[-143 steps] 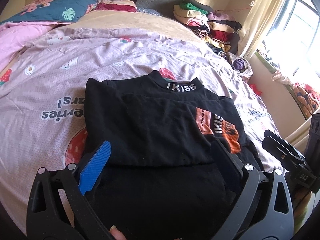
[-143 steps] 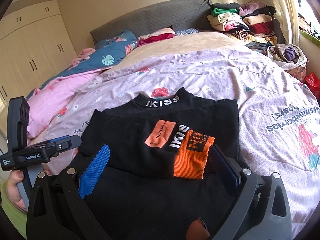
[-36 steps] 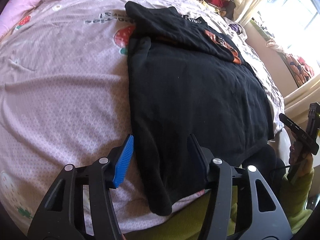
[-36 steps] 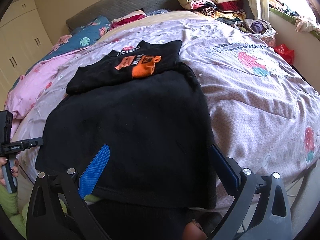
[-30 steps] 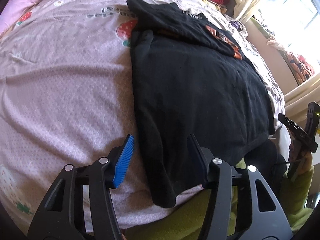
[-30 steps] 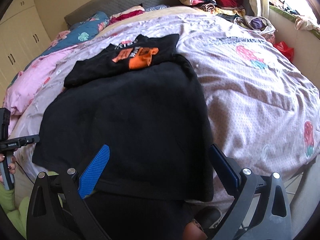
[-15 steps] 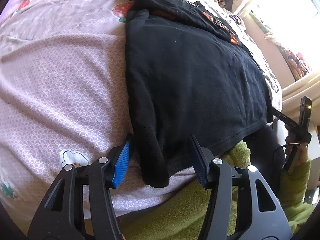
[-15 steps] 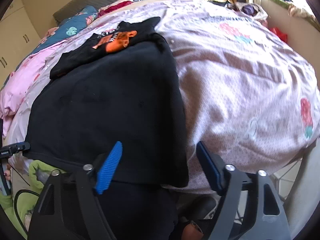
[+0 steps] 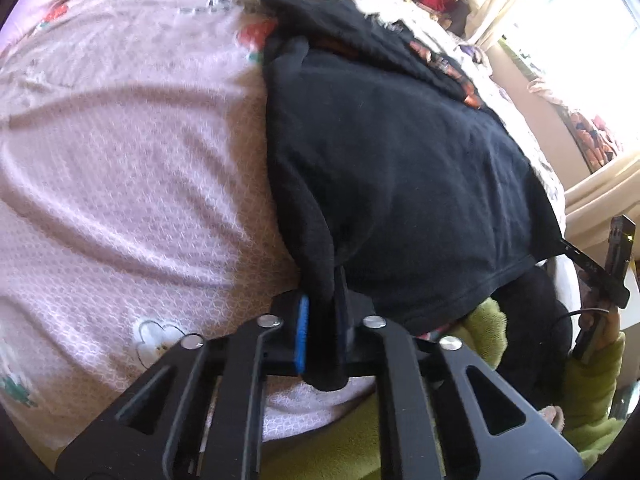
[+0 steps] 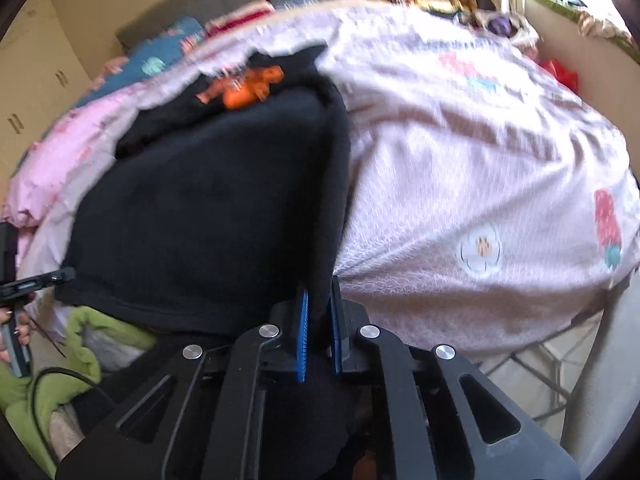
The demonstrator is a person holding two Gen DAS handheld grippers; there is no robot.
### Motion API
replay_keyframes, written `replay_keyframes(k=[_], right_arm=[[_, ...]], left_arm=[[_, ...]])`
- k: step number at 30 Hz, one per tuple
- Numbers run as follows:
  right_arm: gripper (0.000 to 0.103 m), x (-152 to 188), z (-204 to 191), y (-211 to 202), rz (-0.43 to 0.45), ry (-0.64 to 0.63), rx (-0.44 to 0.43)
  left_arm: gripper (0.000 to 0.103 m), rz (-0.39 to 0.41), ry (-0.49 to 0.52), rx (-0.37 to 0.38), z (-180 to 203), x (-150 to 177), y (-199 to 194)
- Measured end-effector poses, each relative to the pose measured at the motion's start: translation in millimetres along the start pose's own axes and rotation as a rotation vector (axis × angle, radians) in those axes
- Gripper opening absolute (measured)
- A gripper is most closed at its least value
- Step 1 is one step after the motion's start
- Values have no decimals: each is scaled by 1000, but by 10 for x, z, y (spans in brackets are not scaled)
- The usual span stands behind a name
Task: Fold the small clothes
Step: 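Lift the hem with both grippers and fold it toward the collar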
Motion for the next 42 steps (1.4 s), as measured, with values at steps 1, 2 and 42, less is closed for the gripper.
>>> replay_keyframes(k=[1,2,42], right_arm=[[8,-30,-17,-61,27,3,-25],[8,-74,-34,-131,61,3,-41],[8,-1897,-263,-475,453,10,15]], left_arm=[[2,18,5,12,17,-26,-60],[2,33,10,22,38,-49,-116],[2,431,-79,66,-56,-1502,-889]])
Point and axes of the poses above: each gripper's, at about its wrist camera, not at the fingertips, and y roughly the way its jaws point, z to its right, x to its underside, the point moved 6 cm from there along y, roughly the way its jaws point, and after that the axes turned 4 degrees about -z, right-handed, at the moved point
